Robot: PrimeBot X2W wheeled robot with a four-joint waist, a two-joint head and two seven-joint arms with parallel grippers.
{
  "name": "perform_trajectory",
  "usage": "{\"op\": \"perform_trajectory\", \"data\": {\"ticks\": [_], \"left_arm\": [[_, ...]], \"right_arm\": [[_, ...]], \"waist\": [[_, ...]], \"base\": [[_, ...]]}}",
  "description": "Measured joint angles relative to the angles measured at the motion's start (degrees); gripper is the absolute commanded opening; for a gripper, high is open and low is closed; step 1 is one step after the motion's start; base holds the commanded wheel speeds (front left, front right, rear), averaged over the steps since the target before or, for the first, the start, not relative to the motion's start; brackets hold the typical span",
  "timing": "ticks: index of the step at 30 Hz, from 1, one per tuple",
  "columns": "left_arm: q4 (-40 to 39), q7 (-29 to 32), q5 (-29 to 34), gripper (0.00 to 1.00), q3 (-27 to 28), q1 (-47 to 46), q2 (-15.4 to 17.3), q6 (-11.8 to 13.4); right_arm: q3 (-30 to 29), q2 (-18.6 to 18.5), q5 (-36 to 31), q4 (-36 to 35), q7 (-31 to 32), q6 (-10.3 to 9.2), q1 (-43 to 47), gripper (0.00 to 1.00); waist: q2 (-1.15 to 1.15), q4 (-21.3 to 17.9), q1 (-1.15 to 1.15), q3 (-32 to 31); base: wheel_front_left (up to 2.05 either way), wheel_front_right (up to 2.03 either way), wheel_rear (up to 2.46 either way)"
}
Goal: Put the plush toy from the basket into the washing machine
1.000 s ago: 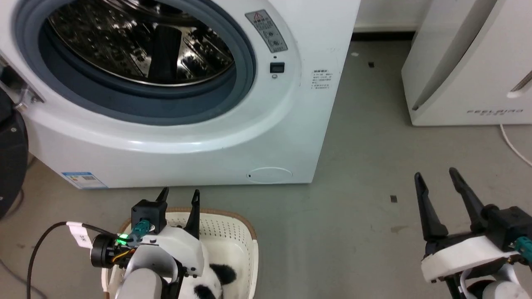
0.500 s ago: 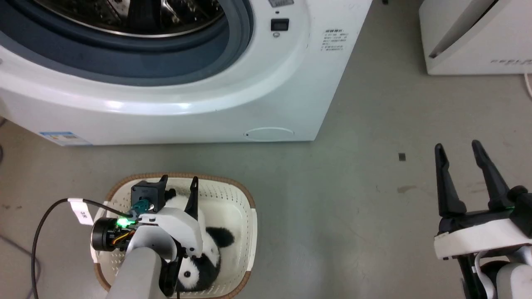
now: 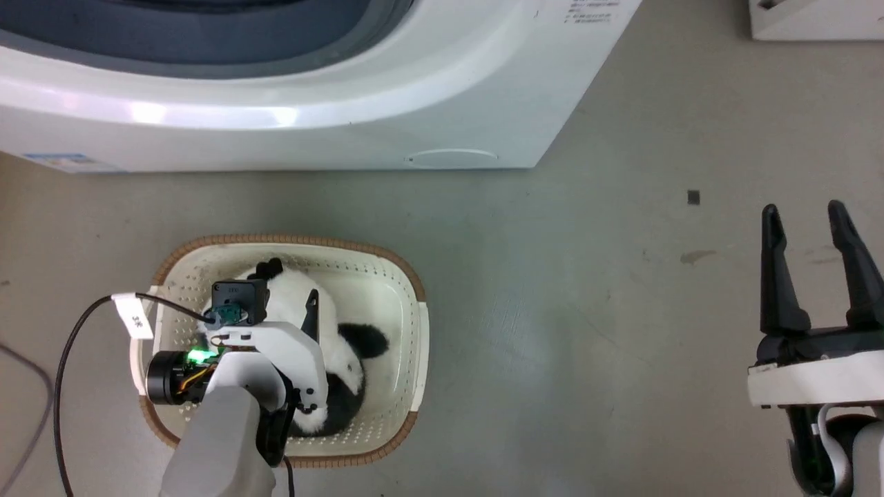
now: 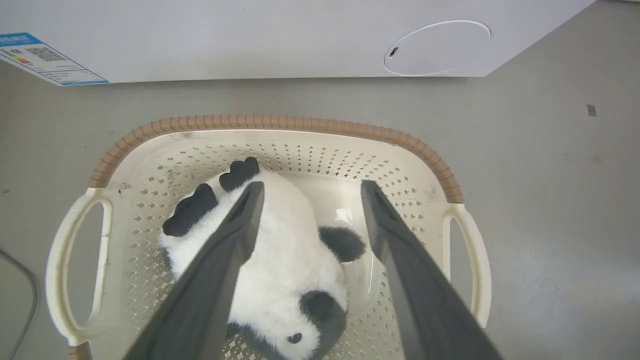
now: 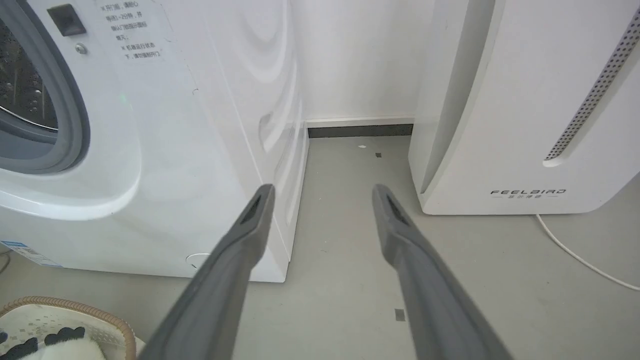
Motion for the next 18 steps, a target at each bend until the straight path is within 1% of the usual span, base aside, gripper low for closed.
{"op": "perform_trajectory", "data": {"ticks": [11, 14, 18], "left_arm": [[6.4, 0.2, -2.2, 1.00, -1.2, -4.7, -0.1, 0.5], [8.1, 0.2, -2.3, 1.00, -2.0, -5.6, 0.4, 1.0], [10.5, 0.6, -3.1, 1.00, -2.4, -6.6, 1.0, 1.1]], "right_arm": [[-2.1, 0.0, 0.9, -1.8, -1.2, 0.00, -2.1, 1.00], [-2.4, 0.0, 1.0, -2.2, -1.5, 0.00, -2.5, 1.00], [-3.1, 0.0, 1.3, -2.8, -2.0, 0.00, -3.2, 1.00]], "waist": [[0.00, 1.1, 0.00, 6.9], [0.00, 1.4, 0.00, 8.5], [0.00, 1.6, 0.00, 10.5]], "base": [[0.00, 0.00, 0.00], [0.00, 0.00, 0.00], [0.00, 0.00, 0.00]]}}
